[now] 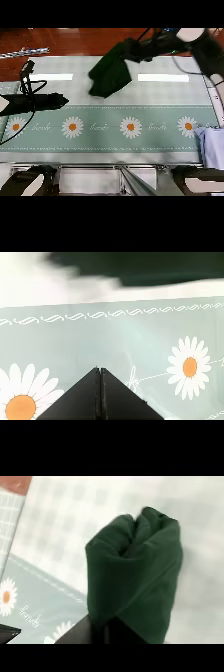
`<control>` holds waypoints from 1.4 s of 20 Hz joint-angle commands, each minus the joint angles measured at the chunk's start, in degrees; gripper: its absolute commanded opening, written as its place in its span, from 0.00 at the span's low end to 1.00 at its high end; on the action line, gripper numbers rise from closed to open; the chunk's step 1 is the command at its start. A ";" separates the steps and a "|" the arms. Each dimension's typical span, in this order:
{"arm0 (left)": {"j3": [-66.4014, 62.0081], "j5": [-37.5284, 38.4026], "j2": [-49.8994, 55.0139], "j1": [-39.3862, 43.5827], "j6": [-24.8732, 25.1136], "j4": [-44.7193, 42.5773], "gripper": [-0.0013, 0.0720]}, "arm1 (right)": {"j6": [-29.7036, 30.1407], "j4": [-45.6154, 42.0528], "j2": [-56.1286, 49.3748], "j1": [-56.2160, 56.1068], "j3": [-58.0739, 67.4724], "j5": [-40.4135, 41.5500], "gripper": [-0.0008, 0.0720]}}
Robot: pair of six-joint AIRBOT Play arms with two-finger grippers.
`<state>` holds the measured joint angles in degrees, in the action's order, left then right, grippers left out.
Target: Fold the shirts.
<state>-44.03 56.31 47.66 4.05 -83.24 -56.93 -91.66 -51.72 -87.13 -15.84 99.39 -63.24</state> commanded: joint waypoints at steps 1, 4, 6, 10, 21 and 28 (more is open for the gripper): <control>-0.02 -0.24 0.13 0.02 0.02 1.07 0.04 | -3.58 -4.37 0.70 9.07 9.81 -10.86 0.04; -0.07 -0.44 0.13 0.02 0.04 2.32 0.04 | -4.94 -4.02 2.32 20.39 14.10 -18.01 0.04; -0.07 -0.48 0.13 0.00 0.04 2.34 0.04 | -5.73 -2.89 4.61 28.57 14.16 -21.88 0.04; -0.07 -0.81 0.13 0.02 0.07 2.36 0.04 | -7.72 -2.03 10.01 44.74 14.14 -30.05 0.04; -4.28 -0.46 0.13 0.02 3.10 2.58 0.04 | -10.16 -17.64 28.35 78.62 -2.40 -43.30 0.04; -4.28 -5.09 0.48 0.02 3.06 2.58 0.04 | -6.05 -44.59 41.99 91.43 -35.26 -42.60 0.04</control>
<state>-48.23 53.56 47.90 4.05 -80.29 -54.33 -98.00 -84.79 -50.00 71.24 75.79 -103.42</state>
